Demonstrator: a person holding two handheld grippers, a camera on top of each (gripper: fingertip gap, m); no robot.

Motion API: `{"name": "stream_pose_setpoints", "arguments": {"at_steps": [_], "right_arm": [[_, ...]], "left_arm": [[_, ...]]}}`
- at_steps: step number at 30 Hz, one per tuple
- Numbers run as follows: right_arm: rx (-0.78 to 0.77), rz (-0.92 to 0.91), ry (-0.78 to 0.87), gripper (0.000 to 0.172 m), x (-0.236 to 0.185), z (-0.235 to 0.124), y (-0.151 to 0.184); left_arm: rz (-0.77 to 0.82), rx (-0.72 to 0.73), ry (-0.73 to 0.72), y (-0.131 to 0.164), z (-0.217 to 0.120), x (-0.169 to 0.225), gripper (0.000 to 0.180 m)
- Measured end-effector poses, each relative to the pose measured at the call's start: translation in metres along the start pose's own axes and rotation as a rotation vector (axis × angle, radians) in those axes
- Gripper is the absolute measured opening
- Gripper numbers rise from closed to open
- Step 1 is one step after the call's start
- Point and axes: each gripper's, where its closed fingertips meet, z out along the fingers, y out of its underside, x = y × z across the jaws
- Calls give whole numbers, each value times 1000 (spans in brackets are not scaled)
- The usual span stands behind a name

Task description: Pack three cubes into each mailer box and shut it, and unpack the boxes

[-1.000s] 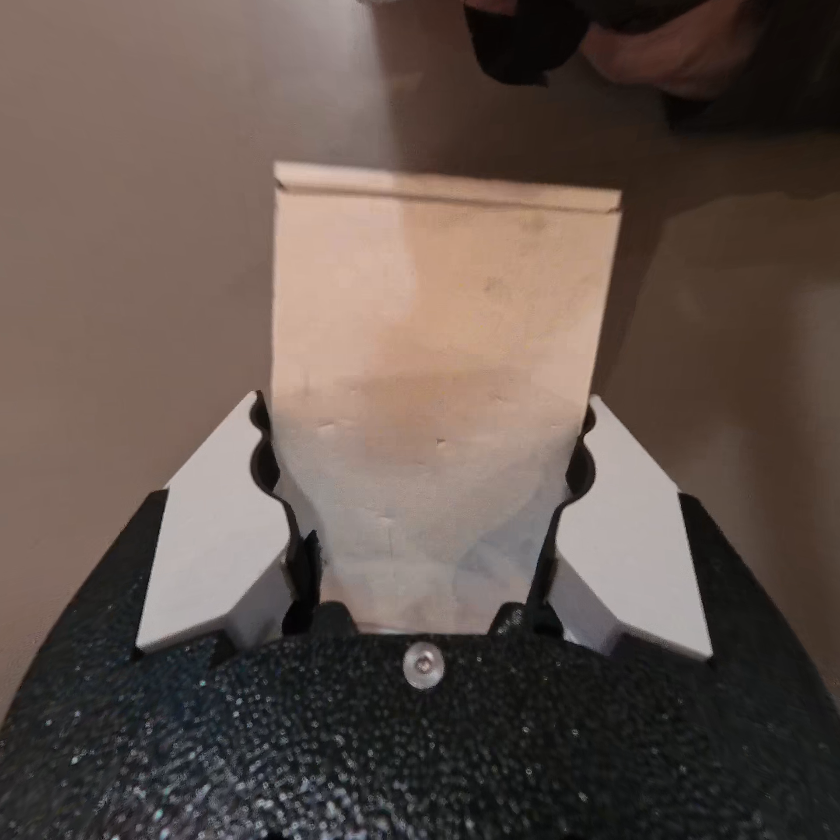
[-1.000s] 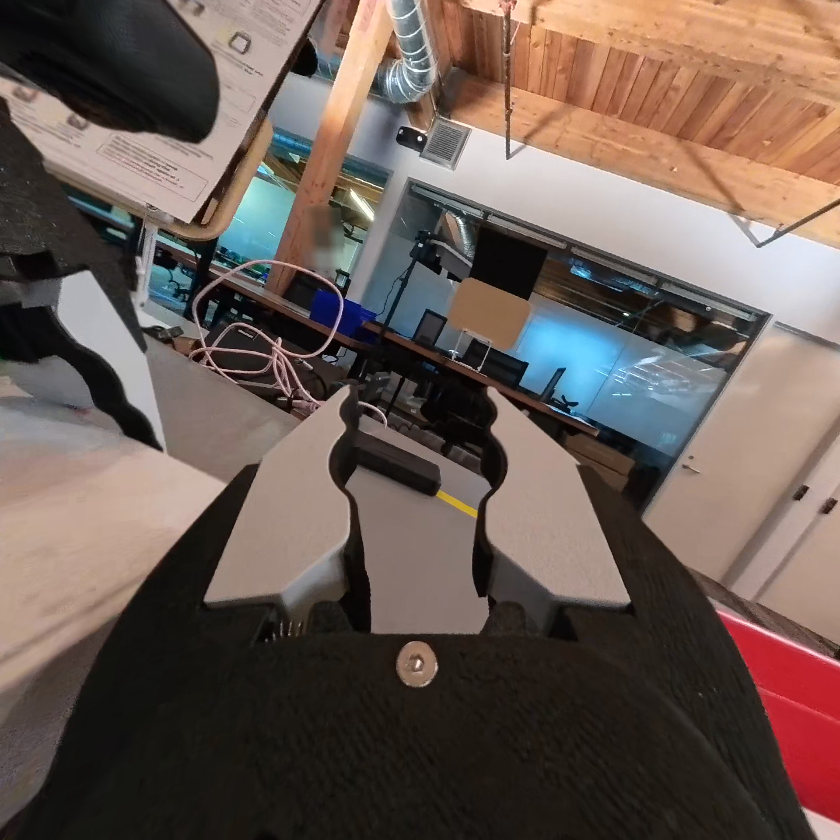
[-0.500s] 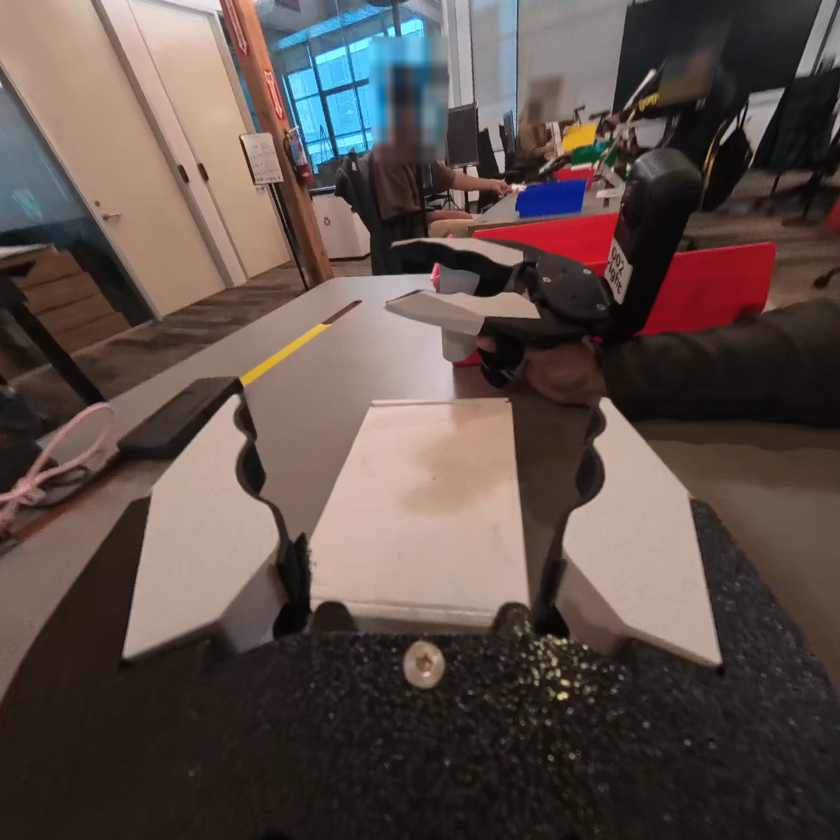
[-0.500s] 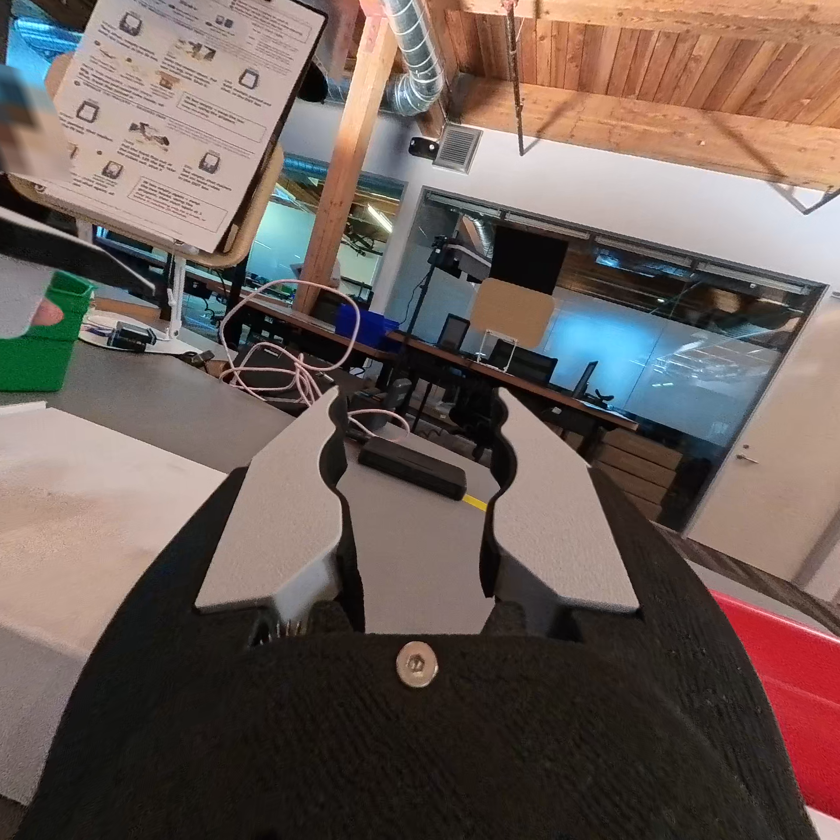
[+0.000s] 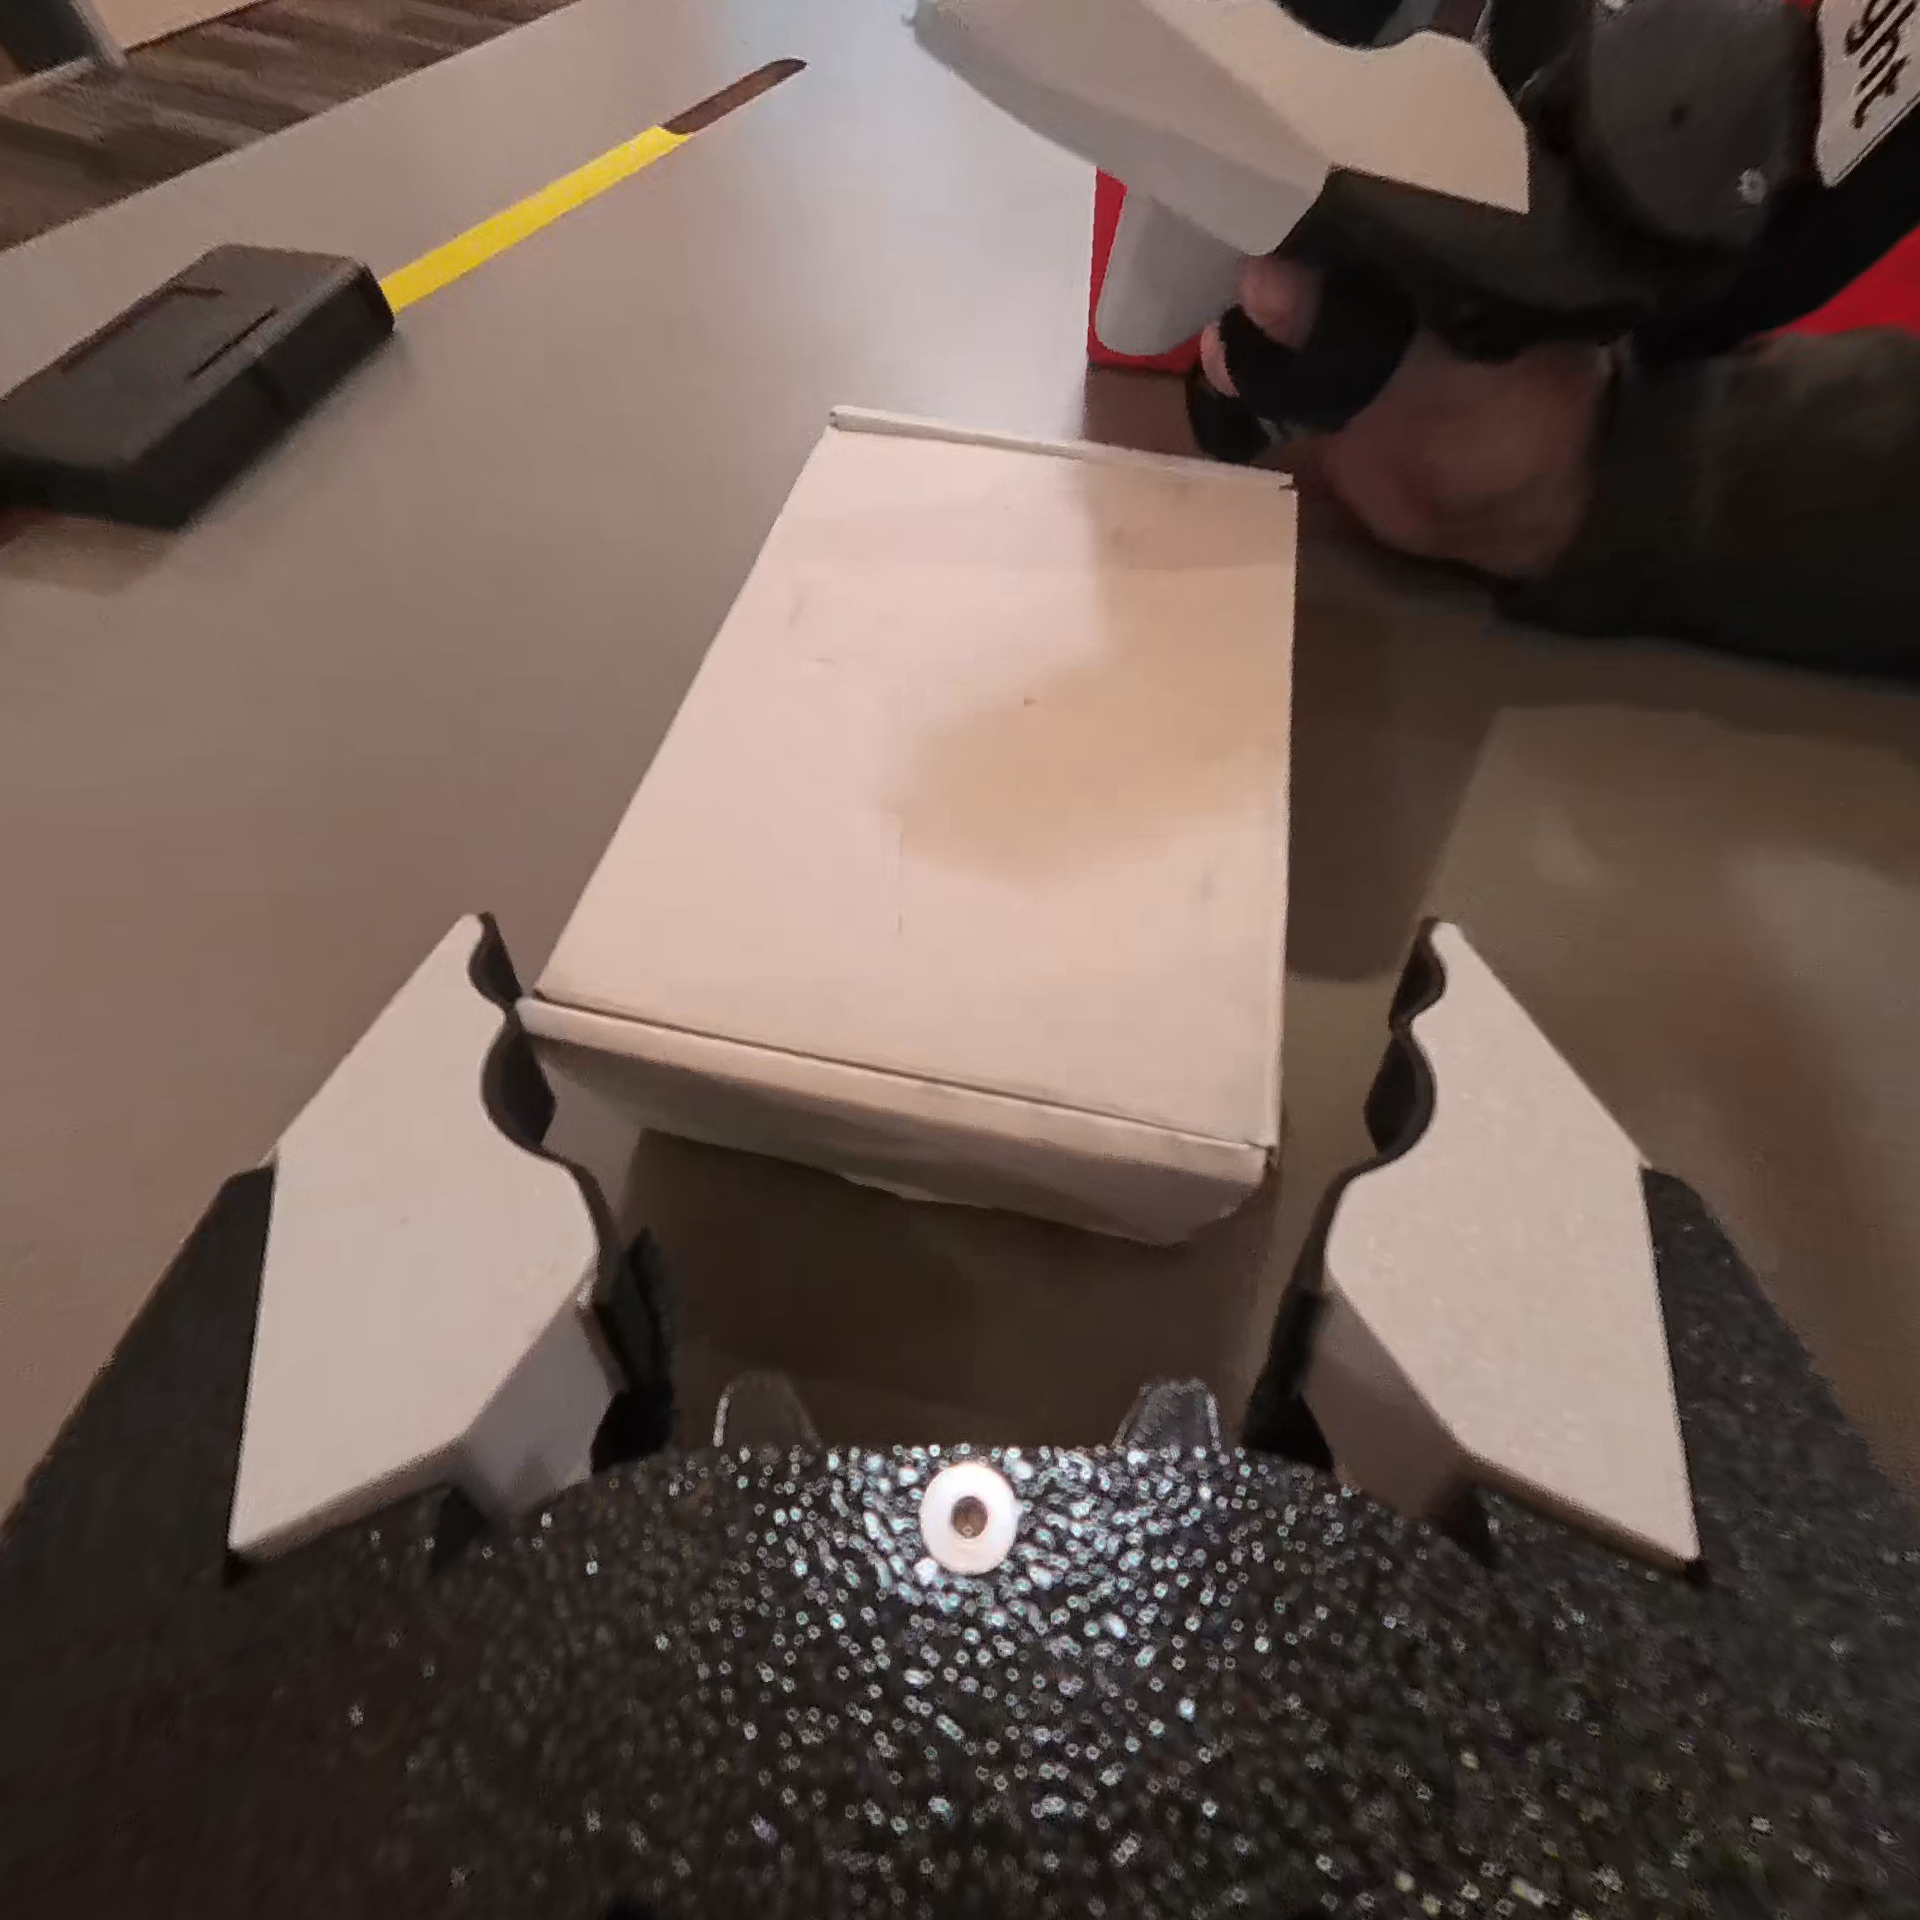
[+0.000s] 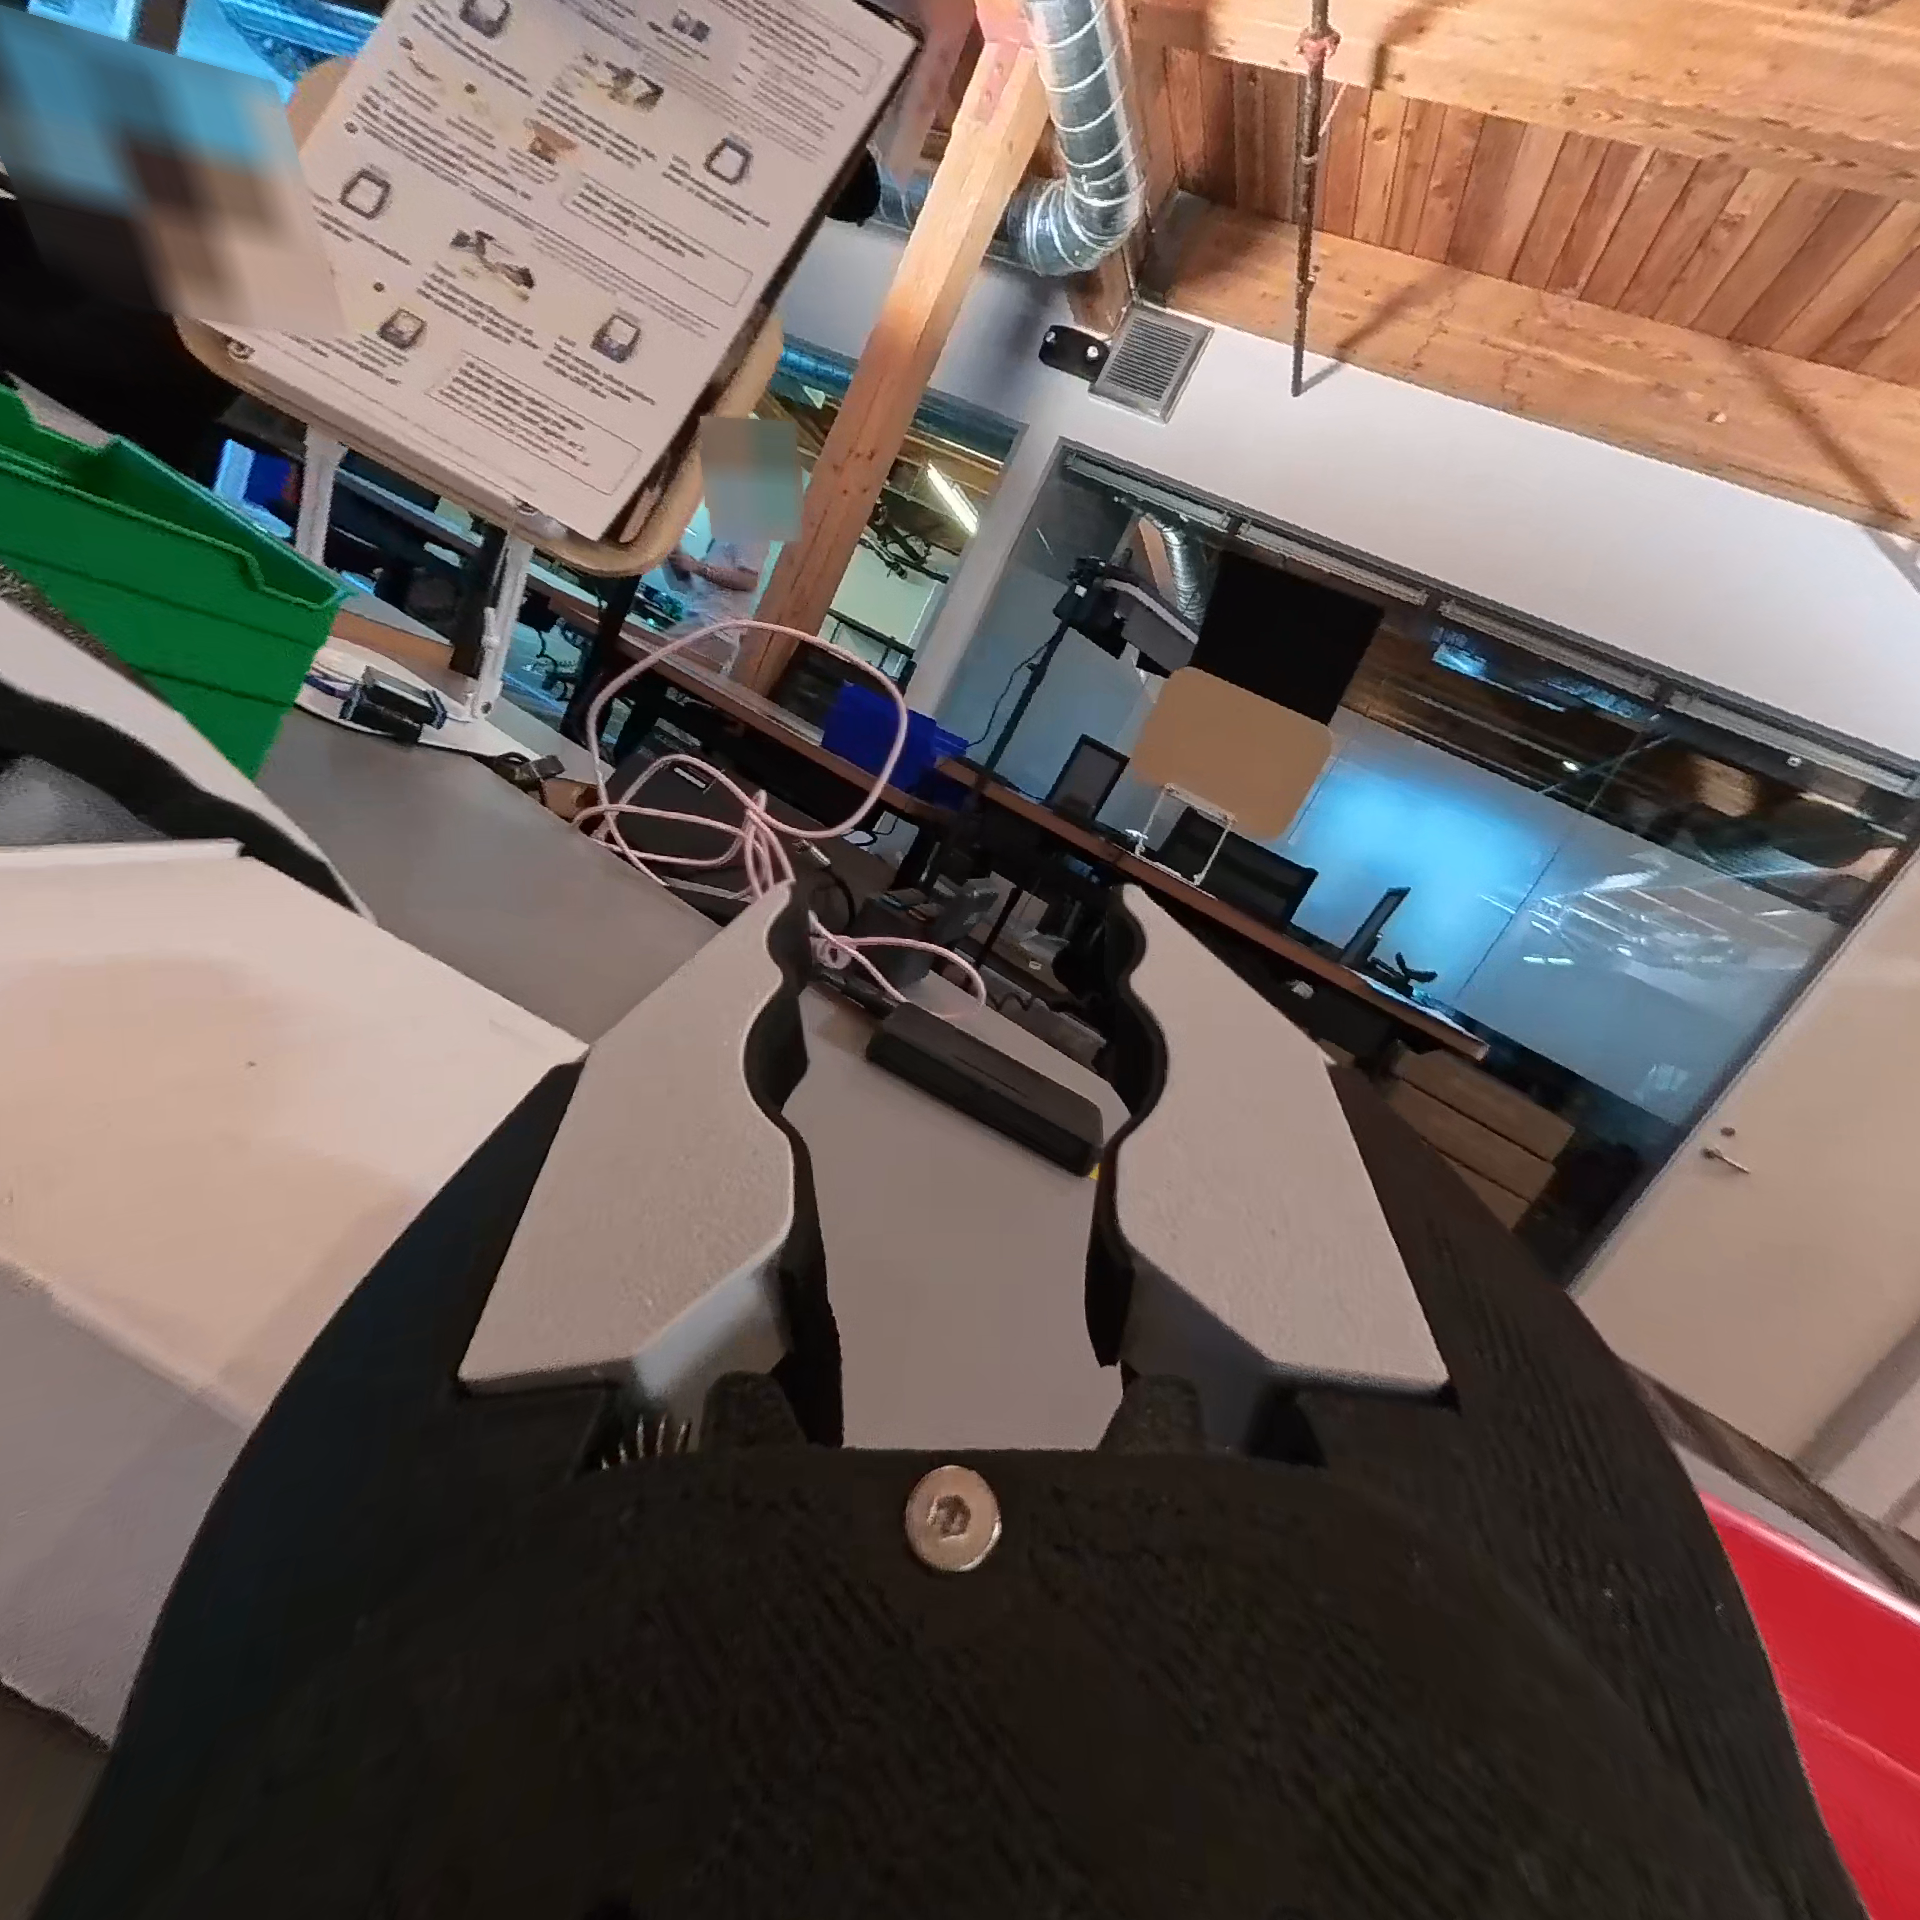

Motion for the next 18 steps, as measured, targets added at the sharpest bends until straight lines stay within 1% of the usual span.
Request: {"name": "stream_pose_setpoints", "arguments": {"at_steps": [4, 8, 11, 15, 16, 18], "right_arm": [[16, -77, -36, 55, -11, 0, -9], [24, -170, -52, 52, -16, -2, -14], [21, -200, -56, 52, -18, -2, -16], [44, -228, -58, 52, -18, -5, -27], [53, -241, -61, 51, -19, -6, -31], [74, -279, -70, 51, -22, -9, -40]], "left_arm": [[13, 6, 23, -1, 0, 3, 148], [-33, 29, 36, -4, -2, 0, 133], [-48, 31, 68, -4, -2, 3, 136], [0, -50, 50, 8, 3, 7, 153], [17, -59, 38, 9, 3, 6, 152], [37, -61, 23, 9, 3, 5, 144]]}}
